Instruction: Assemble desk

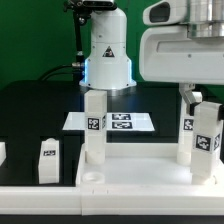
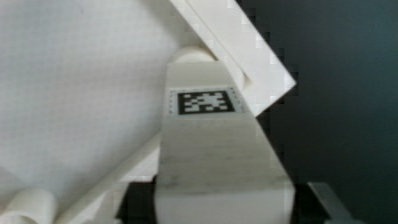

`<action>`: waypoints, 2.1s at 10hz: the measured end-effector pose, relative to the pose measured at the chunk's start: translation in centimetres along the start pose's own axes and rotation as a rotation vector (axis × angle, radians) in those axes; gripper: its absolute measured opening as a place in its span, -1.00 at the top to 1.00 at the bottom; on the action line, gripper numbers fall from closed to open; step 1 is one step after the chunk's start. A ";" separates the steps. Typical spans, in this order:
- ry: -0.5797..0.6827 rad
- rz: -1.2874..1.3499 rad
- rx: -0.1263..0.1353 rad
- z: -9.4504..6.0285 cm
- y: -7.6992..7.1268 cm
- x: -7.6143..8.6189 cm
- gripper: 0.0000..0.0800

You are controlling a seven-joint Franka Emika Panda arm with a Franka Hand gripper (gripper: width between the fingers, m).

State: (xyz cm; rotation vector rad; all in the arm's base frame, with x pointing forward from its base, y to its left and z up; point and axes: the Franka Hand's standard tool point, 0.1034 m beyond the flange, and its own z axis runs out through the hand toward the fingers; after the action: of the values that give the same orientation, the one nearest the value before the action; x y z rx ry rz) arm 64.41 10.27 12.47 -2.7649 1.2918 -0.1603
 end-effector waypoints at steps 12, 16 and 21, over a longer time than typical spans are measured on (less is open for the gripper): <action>-0.048 0.254 0.057 0.5 -0.5 -1.9 -0.53; -0.012 -0.264 0.047 0.4 -0.4 -1.4 -0.62; -0.008 -0.263 0.046 0.5 -0.4 -1.3 0.15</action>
Offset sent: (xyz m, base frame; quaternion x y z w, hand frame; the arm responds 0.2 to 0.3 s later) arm 0.0184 0.0130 -0.0026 0.1029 -0.0498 0.3979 0.9103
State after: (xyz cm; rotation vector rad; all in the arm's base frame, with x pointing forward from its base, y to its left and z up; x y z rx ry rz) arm 63.90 11.55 11.90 -2.8806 0.9055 -0.1925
